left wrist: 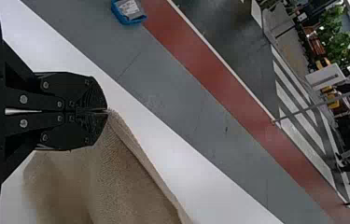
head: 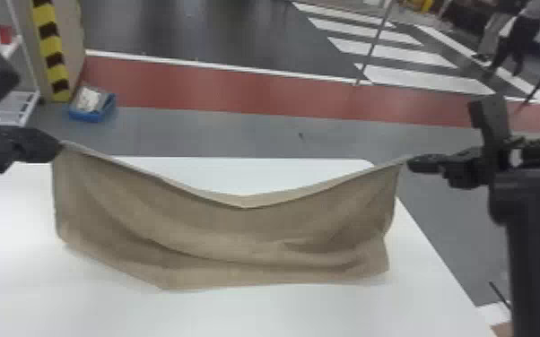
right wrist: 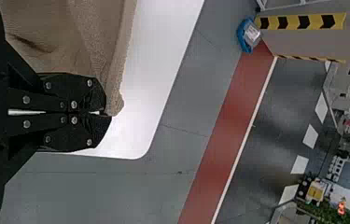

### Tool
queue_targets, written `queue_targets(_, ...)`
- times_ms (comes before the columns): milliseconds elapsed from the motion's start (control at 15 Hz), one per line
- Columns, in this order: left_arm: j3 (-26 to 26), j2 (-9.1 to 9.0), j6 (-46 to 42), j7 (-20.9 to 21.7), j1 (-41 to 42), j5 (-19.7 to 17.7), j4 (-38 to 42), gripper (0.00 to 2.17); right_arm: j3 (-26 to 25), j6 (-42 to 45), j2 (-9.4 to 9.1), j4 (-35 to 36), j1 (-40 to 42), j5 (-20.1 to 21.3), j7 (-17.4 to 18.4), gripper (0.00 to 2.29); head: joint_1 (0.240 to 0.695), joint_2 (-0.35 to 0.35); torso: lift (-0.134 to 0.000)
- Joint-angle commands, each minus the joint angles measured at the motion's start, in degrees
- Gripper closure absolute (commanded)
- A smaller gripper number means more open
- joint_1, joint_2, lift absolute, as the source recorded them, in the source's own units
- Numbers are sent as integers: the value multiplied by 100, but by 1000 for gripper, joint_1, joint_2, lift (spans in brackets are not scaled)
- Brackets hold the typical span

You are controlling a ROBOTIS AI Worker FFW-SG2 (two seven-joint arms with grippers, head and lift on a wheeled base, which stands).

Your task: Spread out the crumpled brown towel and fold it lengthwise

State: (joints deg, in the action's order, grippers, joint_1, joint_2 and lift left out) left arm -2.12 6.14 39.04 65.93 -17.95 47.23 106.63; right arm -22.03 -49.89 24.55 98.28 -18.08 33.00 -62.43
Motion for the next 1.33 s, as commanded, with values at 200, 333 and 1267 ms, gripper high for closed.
queue_targets(200, -26, -465, -147, -642, -2459, -82, -2717, 1258, 849, -193, -363, -1224, -2015, 532, 618, 1210, 522, -264, -124)
queue_targets(333, 150, -456, -147, -660, -3065, -91, -2911, 1258, 788, -491, -266, -1391, -2727, 523, 635, 1210, 467, -248, -124)
queue_targets(1267, 1565, 352, -1588, 78, 3843, -812, 2037, 1258, -2121, -210, -688, 3162, 4366, -1964, -701, 1210, 695, -293, -124)
